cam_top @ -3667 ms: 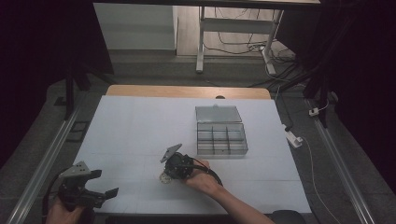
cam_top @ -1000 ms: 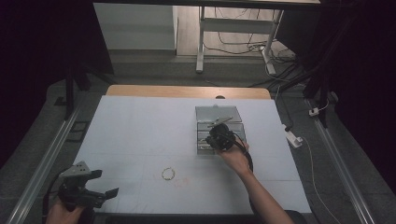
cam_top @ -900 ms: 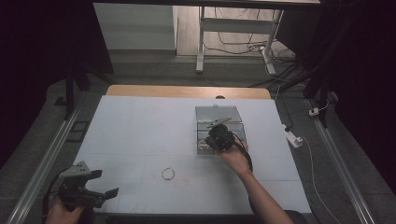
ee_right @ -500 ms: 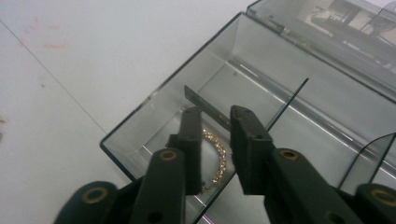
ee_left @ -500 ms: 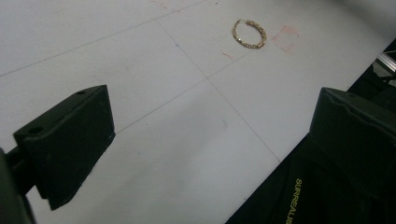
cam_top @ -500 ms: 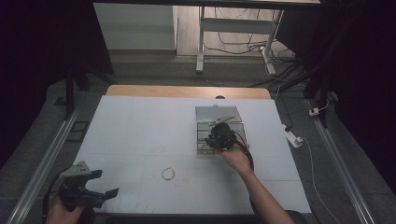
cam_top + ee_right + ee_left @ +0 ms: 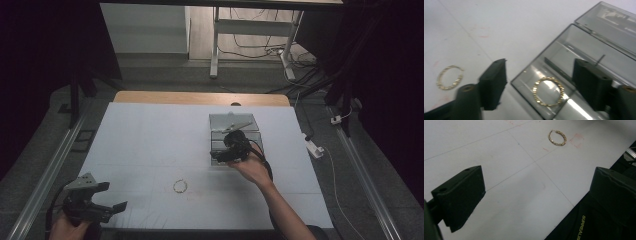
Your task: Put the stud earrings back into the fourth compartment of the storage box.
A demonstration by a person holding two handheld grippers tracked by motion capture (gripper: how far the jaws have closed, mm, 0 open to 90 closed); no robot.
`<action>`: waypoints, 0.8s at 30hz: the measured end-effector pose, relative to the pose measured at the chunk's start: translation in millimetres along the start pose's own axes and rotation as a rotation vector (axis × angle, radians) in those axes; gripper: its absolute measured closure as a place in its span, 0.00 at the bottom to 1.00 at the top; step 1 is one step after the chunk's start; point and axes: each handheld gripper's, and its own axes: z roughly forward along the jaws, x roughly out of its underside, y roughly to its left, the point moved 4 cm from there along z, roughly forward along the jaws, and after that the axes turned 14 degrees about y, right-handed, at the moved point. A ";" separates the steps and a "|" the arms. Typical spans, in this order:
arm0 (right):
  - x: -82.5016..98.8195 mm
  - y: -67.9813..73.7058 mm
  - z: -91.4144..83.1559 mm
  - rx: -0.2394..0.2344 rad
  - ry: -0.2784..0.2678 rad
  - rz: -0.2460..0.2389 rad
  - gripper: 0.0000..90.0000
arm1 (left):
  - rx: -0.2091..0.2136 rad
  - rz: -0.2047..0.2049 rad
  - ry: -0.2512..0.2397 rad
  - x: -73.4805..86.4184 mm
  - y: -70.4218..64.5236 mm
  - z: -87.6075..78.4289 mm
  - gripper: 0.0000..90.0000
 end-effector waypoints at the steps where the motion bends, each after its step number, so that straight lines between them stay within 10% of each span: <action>1: -0.1 2.6 -0.8 -0.008 0.004 -0.015 0.22 | 0.000 0.000 -0.001 0.0 0.0 -0.1 0.00; 7: 1.7 17.2 -3.1 -0.046 0.017 -0.053 0.01 | 0.000 -0.002 0.001 -0.1 -0.3 0.1 0.00; 24: 2.0 70.3 7.6 -0.138 0.034 -0.191 0.00 | 0.002 -0.001 0.003 0.0 -0.4 0.3 0.00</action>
